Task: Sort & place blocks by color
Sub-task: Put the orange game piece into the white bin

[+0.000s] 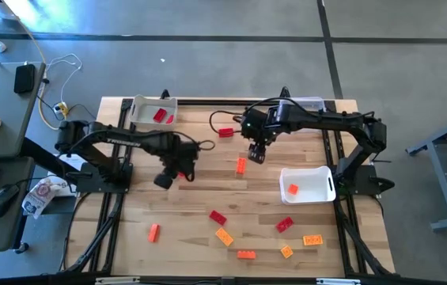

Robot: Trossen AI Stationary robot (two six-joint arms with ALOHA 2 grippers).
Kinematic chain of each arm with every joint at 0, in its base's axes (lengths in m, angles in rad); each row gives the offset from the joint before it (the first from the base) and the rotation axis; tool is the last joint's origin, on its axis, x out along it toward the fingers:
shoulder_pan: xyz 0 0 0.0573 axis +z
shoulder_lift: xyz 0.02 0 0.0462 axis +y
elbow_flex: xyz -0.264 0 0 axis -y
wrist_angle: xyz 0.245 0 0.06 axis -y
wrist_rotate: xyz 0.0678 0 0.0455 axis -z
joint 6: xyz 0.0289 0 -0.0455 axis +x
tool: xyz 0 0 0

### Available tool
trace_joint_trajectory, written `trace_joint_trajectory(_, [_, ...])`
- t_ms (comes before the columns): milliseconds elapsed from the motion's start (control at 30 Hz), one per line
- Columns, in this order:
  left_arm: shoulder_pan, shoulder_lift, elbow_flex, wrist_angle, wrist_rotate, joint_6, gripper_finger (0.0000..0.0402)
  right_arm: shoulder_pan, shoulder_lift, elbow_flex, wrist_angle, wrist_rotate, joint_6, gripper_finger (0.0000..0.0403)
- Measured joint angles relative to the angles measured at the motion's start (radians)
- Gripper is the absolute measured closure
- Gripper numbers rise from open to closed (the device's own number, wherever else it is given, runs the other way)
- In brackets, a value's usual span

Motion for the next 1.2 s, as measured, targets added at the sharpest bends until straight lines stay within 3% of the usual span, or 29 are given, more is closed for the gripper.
trace_joint_trajectory(333, [0.056,0.0,0.069,0.072,0.032,0.018,0.0297,0.073,0.0,0.0,0.178,-0.189,-0.27,0.0208])
trace_joint_trajectory(733, [0.032,0.001,0.07,0.316,0.195,-0.116,0.0294,0.185,0.0,0.0,0.352,-0.191,-0.518,0.0208])
trace_joint_trajectory(1200, [0.012,0.001,0.07,0.498,0.322,-0.192,0.0293,0.27,0.0,0.0,0.537,-0.191,-0.638,0.0208])
